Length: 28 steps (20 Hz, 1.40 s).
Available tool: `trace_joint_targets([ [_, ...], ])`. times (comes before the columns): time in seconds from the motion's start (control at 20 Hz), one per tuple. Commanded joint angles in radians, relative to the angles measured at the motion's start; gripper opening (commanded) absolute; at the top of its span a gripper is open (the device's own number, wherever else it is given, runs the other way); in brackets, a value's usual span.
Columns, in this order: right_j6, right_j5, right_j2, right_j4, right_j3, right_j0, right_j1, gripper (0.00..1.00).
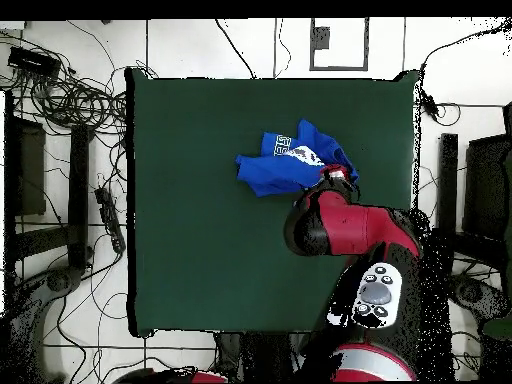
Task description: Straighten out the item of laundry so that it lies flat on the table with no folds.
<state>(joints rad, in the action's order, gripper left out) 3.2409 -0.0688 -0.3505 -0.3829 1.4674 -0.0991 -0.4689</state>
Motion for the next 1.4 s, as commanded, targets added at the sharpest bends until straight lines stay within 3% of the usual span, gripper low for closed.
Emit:
trace_joint_targets([
  [0.05, -0.265, -0.403, 0.035, -0.04, -0.068, 0.017, -0.014, 0.0],
  [0.5, -0.317, -0.48, 0.139, -0.053, -0.001, -0.063, -0.107, 0.0],
  [0.7, -0.213, -0.419, 0.126, -0.07, 0.027, -0.065, -0.062, 0.0],
  [0.9, -0.155, -0.23, 0.14, -0.131, -0.01, -0.099, 0.02, 0.0],
  [1.0, -0.189, -0.228, 0.185, -0.137, -0.002, -0.137, 0.015, 0.0],
  [1.15, -0.121, -0.216, 0.137, -0.148, -0.017, -0.108, 0.03, 0.0],
  [1.35, -0.14, -0.298, 0.113, -0.16, -0.038, -0.089, 0.031, 0.0],
  [1.4, -0.144, -0.313, 0.113, -0.166, -0.042, -0.086, 0.031, 1.0],
])
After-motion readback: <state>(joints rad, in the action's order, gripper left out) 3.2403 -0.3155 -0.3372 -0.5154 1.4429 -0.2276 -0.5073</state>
